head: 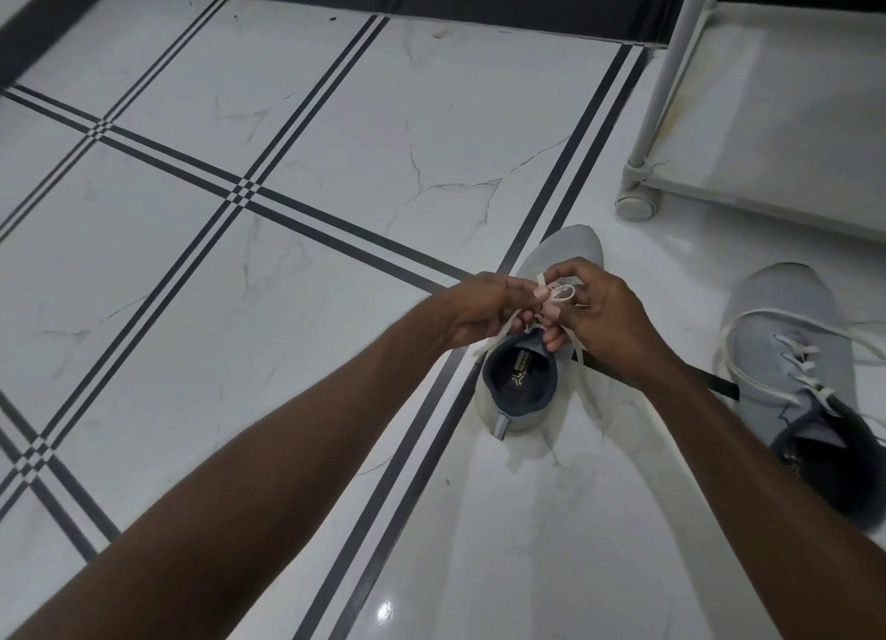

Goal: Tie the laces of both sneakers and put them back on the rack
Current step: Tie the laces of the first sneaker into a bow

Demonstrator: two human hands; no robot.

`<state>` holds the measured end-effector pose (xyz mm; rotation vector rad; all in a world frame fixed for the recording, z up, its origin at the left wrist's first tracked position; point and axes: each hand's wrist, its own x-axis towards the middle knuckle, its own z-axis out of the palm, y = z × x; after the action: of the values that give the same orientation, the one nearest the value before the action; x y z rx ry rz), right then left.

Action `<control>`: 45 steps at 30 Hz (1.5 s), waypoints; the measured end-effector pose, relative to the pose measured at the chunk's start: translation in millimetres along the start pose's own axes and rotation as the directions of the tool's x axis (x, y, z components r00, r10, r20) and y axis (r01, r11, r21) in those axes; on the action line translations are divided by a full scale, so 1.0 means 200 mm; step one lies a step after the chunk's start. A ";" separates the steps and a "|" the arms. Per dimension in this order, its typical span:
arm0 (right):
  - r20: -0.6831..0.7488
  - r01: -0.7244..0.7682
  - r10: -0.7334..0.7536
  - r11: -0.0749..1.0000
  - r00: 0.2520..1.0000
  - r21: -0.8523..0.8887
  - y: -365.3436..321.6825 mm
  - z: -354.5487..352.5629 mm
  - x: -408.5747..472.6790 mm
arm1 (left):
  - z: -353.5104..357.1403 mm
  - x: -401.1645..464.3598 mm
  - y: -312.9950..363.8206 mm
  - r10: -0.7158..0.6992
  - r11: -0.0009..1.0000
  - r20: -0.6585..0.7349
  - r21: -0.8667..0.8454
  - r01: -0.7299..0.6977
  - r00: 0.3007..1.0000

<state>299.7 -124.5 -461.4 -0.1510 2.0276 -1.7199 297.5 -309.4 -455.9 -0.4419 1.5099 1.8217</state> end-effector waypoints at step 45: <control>-0.425 -0.357 0.163 0.831 0.890 -0.427 0.17 -0.09 -0.11 | -0.05 -0.18 -0.22 0.088 0.996 -0.757 0.065 -0.060 0.647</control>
<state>318.7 -93.2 -485.1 0.3115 2.5968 -1.0793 351.3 -327.4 -465.8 -1.2778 2.1261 1.7429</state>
